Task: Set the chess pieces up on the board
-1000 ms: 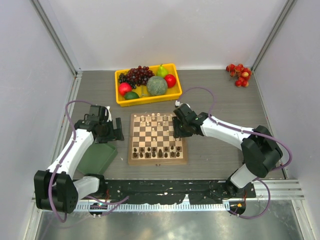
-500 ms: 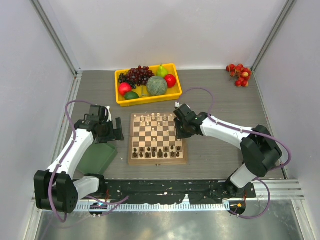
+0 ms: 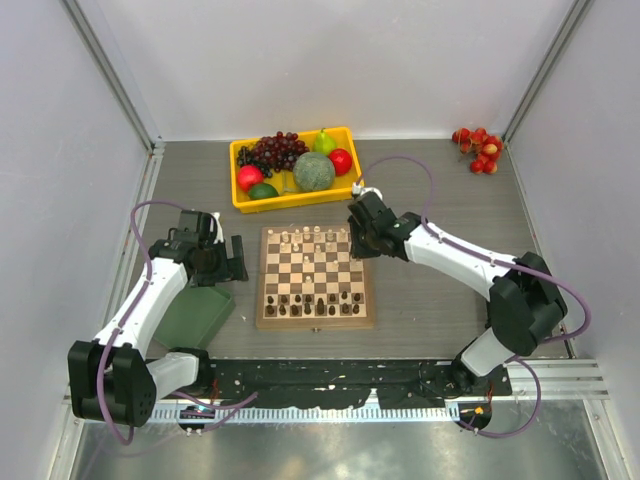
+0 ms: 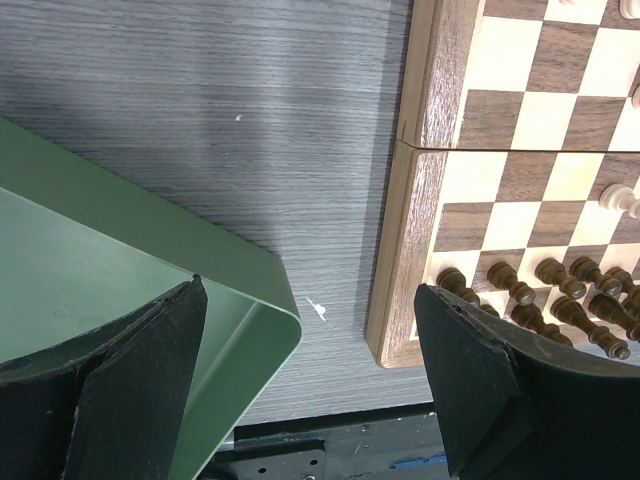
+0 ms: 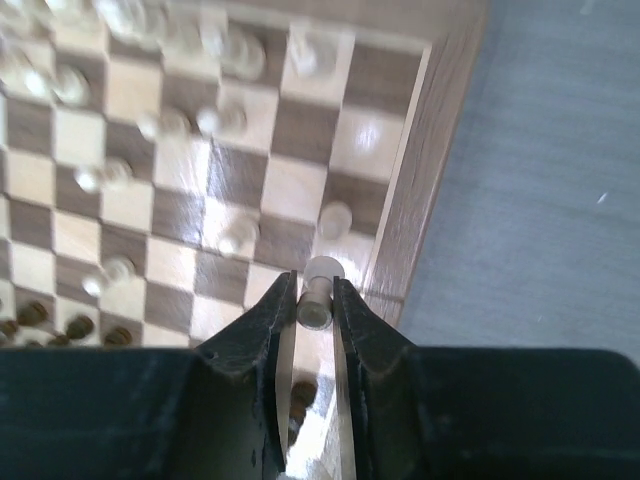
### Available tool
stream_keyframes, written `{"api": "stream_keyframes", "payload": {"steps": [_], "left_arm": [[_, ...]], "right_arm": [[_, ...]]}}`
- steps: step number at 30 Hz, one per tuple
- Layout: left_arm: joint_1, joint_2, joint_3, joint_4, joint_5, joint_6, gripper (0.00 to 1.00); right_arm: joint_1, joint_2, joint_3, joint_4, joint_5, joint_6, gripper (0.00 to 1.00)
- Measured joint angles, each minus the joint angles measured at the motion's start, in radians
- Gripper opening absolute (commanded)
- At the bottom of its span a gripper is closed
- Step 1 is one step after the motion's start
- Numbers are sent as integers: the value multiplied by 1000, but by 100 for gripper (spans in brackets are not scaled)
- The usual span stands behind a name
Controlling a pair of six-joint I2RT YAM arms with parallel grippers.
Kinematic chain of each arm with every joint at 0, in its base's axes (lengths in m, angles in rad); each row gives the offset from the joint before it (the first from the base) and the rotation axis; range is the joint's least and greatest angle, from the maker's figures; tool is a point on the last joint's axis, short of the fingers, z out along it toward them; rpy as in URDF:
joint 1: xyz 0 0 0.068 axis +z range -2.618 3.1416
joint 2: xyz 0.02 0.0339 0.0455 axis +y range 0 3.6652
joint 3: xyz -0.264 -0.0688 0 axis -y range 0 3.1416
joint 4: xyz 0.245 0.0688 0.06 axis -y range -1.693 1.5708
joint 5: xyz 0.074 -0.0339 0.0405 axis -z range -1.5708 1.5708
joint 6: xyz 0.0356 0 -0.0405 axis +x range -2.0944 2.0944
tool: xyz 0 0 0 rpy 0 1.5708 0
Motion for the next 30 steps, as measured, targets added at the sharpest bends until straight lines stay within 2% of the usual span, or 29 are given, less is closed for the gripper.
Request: {"api": "stream_keyframes", "payload": {"steps": [9, 17, 30], "left_arm": [[0, -10, 0, 0, 0, 0, 92], [0, -26, 0, 0, 3, 0, 92], [0, -40, 0, 0, 3, 0, 92]], "right_arm": [[-72, 96, 142, 60, 32, -19, 18], [-95, 224, 150, 62, 31, -23, 18], [-115, 253, 159, 115, 31, -27, 19]]}}
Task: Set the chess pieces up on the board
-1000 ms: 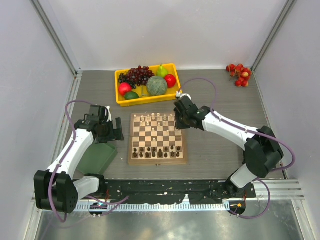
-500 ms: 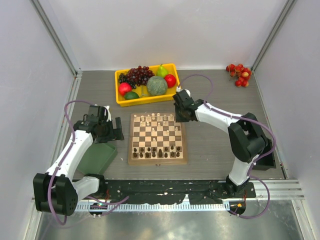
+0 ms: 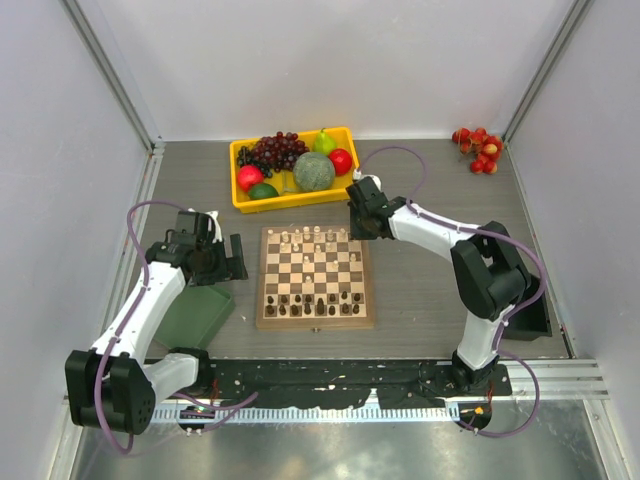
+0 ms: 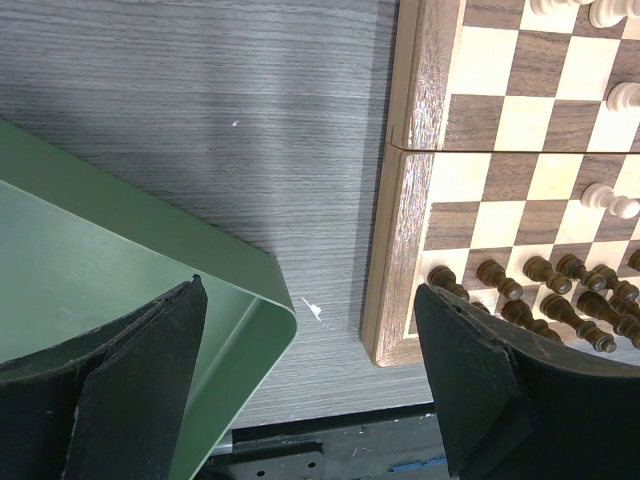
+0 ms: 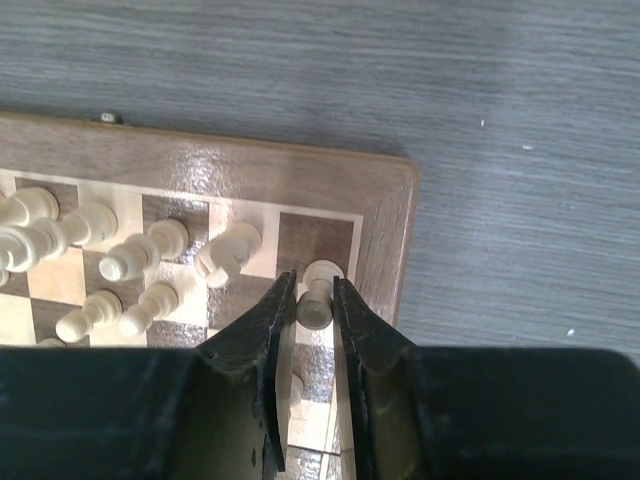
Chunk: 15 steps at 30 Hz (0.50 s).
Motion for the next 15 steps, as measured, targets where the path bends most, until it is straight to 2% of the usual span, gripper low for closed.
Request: {"api": "stream_keyframes", "payload": {"steps": [11, 13, 15], "left_arm": [[0, -5, 0, 0, 0, 0, 92], [0, -5, 0, 0, 0, 0, 92], [0, -5, 0, 0, 0, 0, 92]], "right_arm": [[-5, 37, 35, 26, -6, -4, 22], [-5, 40, 39, 28, -8, -7, 25], [-5, 41, 40, 29, -10, -11, 31]]}}
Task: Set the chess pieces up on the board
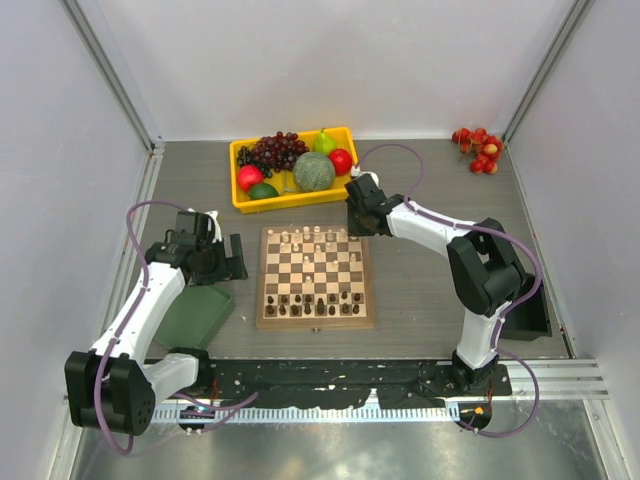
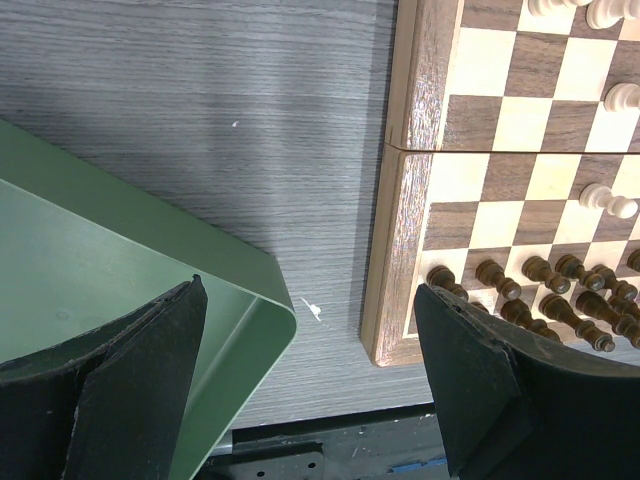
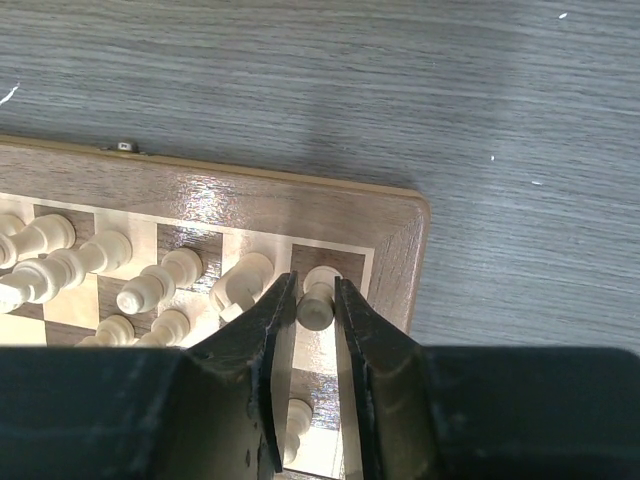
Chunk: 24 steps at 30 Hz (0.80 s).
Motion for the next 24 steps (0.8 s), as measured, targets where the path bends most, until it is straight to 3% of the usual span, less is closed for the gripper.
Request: {"api": "stream_keyframes", "payload": {"steps": [10, 24], "left_arm": [[0, 0, 0, 0, 6, 0, 92], [0, 2, 0, 0, 6, 0, 92]], "right_arm": [[0, -12, 0, -8, -6, -12, 49], [0, -235, -61, -19, -50, -8, 54]]}}
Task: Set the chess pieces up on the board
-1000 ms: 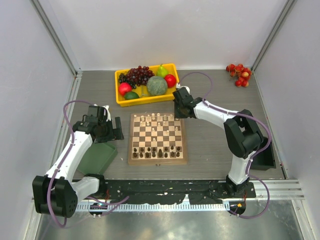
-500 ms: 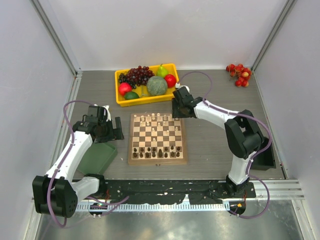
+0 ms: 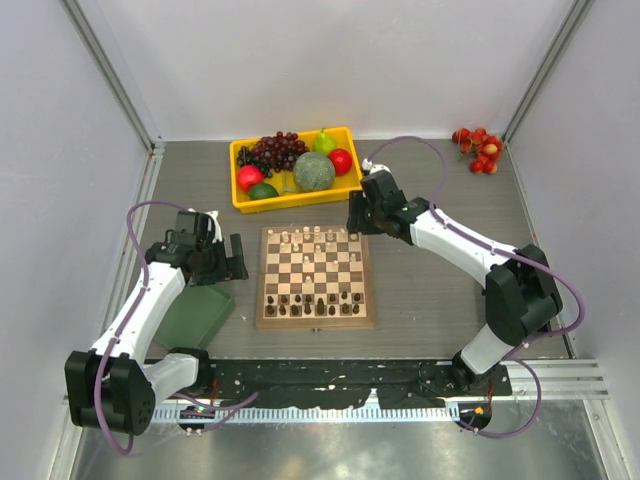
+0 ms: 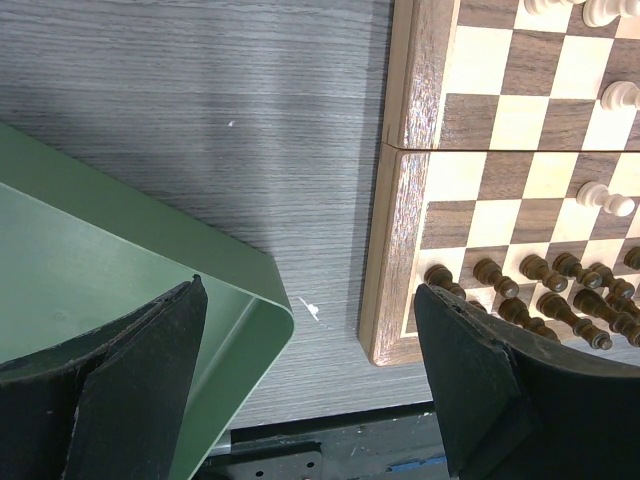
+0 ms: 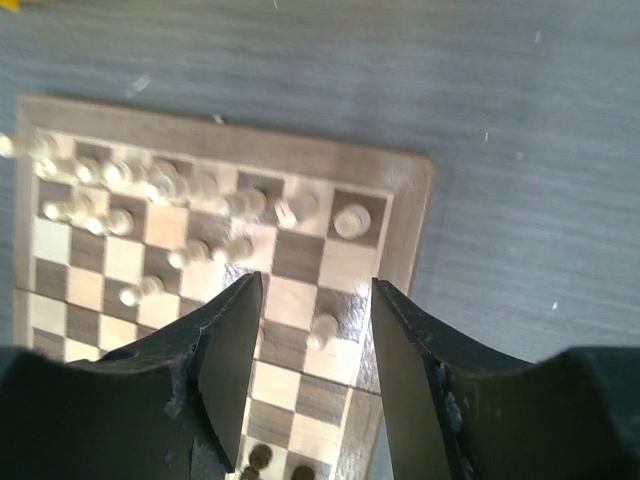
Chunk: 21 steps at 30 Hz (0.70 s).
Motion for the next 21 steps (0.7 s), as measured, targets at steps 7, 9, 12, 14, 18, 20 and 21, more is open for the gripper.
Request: {"api": "stream_keyframes", "payload": {"steps": [7, 9, 12, 14, 18, 20, 21], "left_arm": [[0, 12, 0, 0, 2, 0, 91], [0, 17, 0, 1, 5, 0, 91], [0, 21, 0, 1, 8, 0, 92], [0, 21, 0, 1, 9, 0, 91], [0, 21, 0, 1, 8, 0, 91], [0, 21, 0, 1, 9, 0, 91], [0, 21, 0, 1, 9, 0, 91]], "right_arm": [[0, -9, -140, -7, -40, 40, 54], [2, -11, -157, -6, -51, 51, 54], [8, -11, -161, -4, -60, 62, 49], [14, -10, -161, 2, -66, 66, 48], [23, -9, -158, 1, -72, 74, 43], [26, -5, -152, 1, -78, 76, 40], [27, -3, -150, 2, -79, 76, 40]]}}
